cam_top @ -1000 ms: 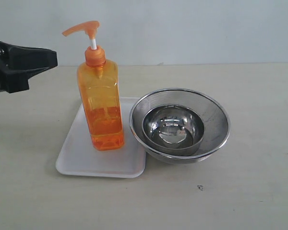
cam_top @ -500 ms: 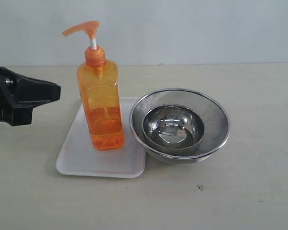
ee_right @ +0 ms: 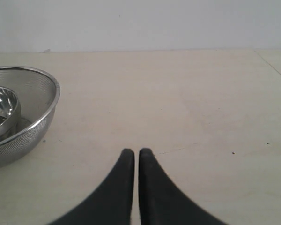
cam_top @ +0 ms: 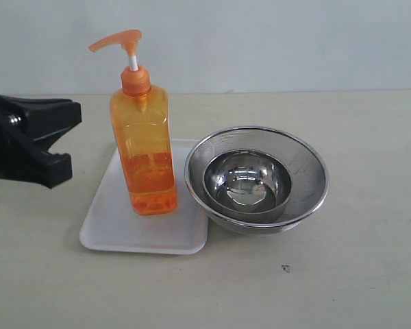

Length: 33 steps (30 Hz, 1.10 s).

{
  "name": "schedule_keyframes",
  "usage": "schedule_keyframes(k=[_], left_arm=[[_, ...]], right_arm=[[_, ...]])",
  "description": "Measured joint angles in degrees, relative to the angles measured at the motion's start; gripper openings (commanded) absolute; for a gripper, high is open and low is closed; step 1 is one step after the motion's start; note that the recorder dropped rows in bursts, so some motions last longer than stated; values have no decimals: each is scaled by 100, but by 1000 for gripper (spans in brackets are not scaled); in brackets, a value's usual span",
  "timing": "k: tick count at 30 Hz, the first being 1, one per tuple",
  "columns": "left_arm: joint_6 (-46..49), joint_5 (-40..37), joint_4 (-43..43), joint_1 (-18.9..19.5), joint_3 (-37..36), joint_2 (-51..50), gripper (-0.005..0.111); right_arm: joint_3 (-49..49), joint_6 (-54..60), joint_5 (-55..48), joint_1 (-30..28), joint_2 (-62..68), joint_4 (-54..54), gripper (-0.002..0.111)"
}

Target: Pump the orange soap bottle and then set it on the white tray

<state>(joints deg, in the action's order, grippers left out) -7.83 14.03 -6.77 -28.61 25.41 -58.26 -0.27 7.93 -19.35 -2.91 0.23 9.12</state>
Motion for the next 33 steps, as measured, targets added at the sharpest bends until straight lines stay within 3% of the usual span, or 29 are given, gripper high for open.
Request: schedule_keyframes(k=[5, 12, 16, 20, 22, 33], left_arm=[[7, 1358, -68, 0, -447, -567, 5], [472, 3085, 571, 0, -490, -1557, 5], [643, 3876, 677, 0, -490, -1978, 25], [644, 4022, 677, 0, -304, -2255, 60], [644, 4034, 677, 0, -175, -2415, 70], [598, 4144, 829, 0, 491, -3153, 71]], right_arm=[[0, -10, 0, 0, 0, 0, 1], [0, -10, 0, 0, 0, 0, 1], [0, -10, 0, 0, 0, 0, 1], [0, -10, 11, 0, 0, 0, 1], [0, -10, 22, 0, 0, 0, 1], [0, -10, 22, 0, 0, 0, 1]])
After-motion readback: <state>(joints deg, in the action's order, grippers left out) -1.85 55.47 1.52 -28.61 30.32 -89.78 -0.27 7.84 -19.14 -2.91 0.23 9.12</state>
